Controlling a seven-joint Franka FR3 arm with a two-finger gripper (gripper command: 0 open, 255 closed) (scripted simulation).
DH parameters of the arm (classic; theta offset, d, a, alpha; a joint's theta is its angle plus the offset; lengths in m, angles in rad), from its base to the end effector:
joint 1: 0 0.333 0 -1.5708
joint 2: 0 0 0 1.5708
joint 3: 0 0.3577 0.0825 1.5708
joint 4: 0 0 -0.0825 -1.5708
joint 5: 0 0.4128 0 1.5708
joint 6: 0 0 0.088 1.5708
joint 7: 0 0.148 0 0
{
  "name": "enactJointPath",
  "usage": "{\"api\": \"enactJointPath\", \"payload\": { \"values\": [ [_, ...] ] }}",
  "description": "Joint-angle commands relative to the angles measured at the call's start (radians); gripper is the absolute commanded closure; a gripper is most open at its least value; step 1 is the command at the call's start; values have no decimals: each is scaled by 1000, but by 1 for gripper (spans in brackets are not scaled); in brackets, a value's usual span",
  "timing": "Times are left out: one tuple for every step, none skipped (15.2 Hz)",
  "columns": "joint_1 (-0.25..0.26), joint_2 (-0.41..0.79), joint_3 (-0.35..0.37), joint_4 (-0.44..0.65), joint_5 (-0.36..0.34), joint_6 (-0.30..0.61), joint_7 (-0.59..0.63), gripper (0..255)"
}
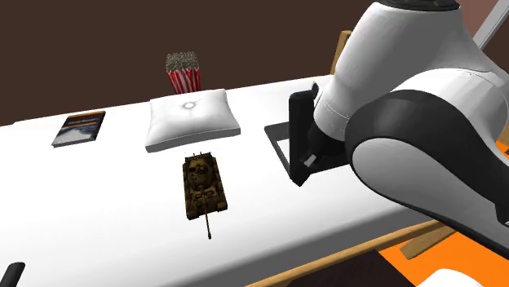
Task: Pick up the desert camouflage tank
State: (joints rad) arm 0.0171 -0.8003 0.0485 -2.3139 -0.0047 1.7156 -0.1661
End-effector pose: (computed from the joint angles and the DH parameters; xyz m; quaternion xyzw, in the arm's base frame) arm 0.3234 0.0258 0.6196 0.9887 0.1096 0.0992 0.0254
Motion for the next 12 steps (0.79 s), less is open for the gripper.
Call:
{"api": "enactJointPath", "payload": {
  "values": [
    [0,0,0,0,0,0,0,0],
    [-2,23,22,1,10,16,36,0],
    [-5,48,44,3,19,32,72,0],
    [-7,74,65,7,27,49,107,0],
    [-10,102,86,13,34,64,143,0],
    [-14,131,108,21,41,80,178,0],
    [-17,161,128,30,47,95,214,0],
    [-22,193,149,40,51,110,250,0],
    [-26,226,169,53,54,124,285,0],
    [-31,259,189,67,56,138,321,0],
    [-35,294,209,82,56,151,357,0],
    [-41,330,228,99,56,164,393,0]
  ]
}}
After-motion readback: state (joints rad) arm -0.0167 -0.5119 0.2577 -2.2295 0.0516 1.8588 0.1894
